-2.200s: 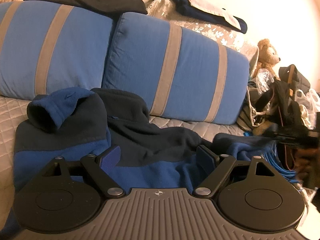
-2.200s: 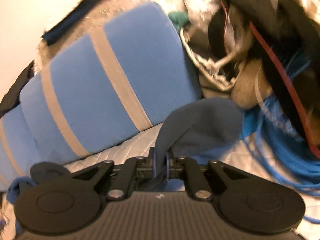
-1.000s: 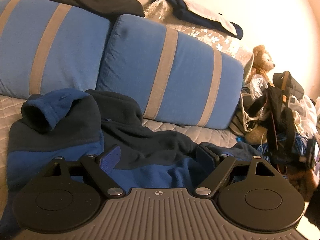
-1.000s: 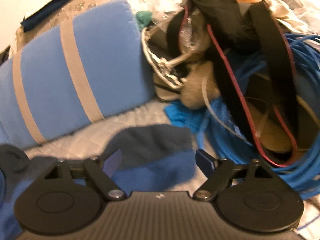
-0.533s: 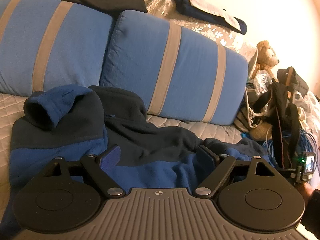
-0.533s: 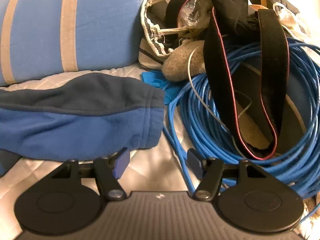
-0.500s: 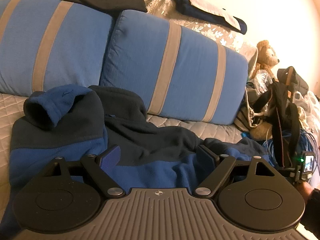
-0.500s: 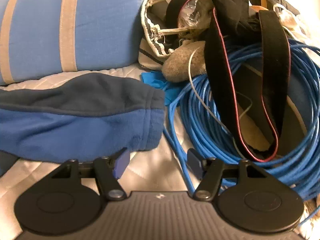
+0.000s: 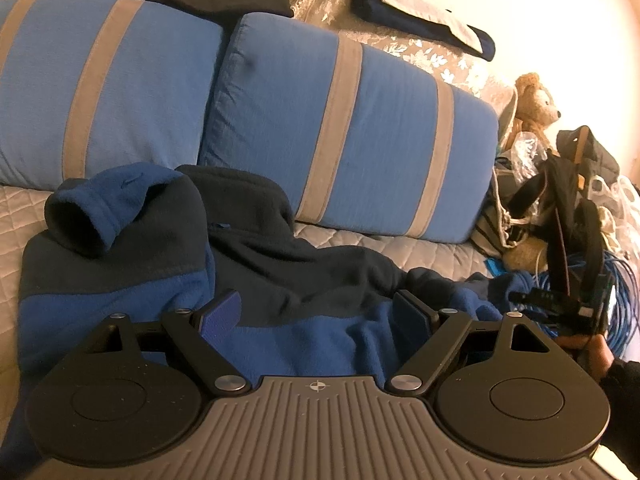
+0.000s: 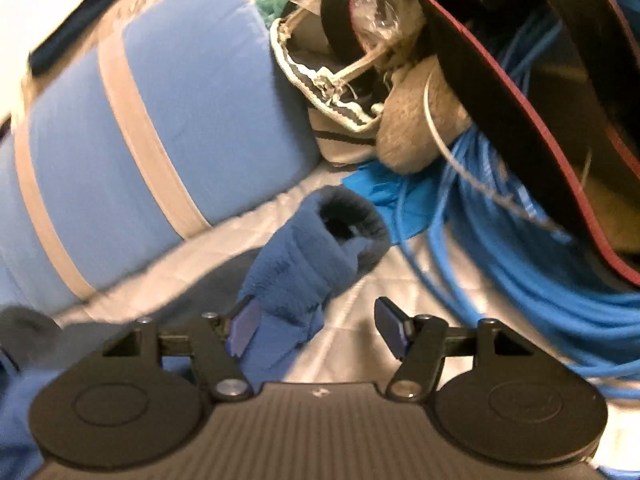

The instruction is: Fold clothes

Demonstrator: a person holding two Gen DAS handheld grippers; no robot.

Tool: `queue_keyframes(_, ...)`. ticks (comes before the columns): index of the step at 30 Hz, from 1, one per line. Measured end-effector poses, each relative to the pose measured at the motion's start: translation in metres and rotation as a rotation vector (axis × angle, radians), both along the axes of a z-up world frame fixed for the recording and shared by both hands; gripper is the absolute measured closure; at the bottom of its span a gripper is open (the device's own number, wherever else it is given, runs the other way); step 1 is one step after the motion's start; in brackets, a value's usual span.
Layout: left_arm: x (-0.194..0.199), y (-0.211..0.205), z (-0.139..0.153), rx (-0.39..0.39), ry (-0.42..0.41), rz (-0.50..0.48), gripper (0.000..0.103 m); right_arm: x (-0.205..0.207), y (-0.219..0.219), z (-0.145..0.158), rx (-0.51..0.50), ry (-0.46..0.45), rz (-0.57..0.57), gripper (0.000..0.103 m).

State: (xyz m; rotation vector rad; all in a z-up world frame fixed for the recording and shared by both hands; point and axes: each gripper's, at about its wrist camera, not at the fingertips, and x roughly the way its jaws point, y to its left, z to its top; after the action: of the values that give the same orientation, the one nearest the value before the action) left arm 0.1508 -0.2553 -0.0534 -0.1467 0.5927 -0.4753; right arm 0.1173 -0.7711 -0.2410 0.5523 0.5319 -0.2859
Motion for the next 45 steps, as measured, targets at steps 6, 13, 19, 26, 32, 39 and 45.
queue_keyframes(6, 0.001, -0.001, -0.001, 0.004, 0.003, -0.004, 0.019, 0.003, -0.016, -0.009, 0.201, -0.099, 0.011, 0.048)
queue_keyframes(13, 0.001, -0.003, 0.000, 0.006, 0.001, -0.008, 0.019, 0.005, -0.024, -0.001, 0.271, -0.179, 0.063, 0.070)
queue_keyframes(19, 0.001, -0.003, -0.001, 0.007, 0.002, -0.004, 0.019, -0.008, -0.029, 0.010, 0.326, -0.243, 0.085, 0.070)
queue_keyframes(26, 0.000, -0.003, -0.001, 0.009, 0.001, -0.003, 0.019, -0.021, -0.034, 0.017, 0.362, -0.276, 0.107, 0.070)
queue_keyframes(32, 0.001, -0.004, -0.002, 0.012, 0.002, -0.001, 0.019, -0.027, -0.028, 0.024, 0.350, -0.297, 0.139, 0.070)
queue_keyframes(39, 0.001, -0.003, -0.002, 0.014, 0.004, 0.004, 0.019, -0.031, -0.030, 0.047, 0.282, -0.246, 0.116, 0.092)
queue_keyframes(45, 0.001, -0.003, -0.002, 0.014, 0.000, 0.006, 0.019, -0.035, -0.035, 0.081, 0.115, -0.092, 0.056, 0.094)
